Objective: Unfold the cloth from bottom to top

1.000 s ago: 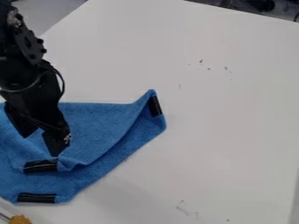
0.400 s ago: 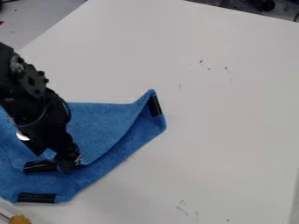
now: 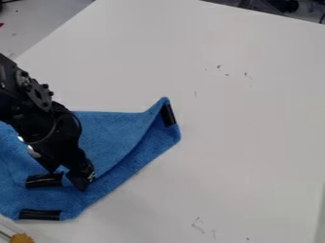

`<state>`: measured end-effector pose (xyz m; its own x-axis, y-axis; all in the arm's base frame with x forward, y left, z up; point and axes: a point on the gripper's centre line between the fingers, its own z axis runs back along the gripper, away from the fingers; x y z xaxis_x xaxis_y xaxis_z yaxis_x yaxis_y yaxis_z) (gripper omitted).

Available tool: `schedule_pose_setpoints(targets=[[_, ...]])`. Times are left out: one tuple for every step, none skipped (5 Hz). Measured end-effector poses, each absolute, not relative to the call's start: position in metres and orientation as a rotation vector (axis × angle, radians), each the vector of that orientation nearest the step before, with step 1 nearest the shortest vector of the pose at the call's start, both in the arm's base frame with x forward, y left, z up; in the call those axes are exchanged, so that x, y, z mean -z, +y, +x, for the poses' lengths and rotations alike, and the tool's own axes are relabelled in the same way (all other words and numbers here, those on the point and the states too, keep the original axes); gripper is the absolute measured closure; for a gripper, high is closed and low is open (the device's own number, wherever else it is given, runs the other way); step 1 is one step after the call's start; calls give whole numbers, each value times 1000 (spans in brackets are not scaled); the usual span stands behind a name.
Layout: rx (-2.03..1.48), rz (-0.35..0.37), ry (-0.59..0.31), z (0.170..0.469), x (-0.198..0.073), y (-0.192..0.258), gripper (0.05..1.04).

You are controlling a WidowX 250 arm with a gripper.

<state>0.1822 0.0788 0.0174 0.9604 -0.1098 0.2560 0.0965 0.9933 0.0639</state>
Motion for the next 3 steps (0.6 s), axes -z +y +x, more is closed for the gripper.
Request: schedule_pose_setpoints(targets=[[110,50,-257,183,-14,78,138],[112,61,-254,184,-14,76,424],[110,67,-243,183,-15,76,727]])
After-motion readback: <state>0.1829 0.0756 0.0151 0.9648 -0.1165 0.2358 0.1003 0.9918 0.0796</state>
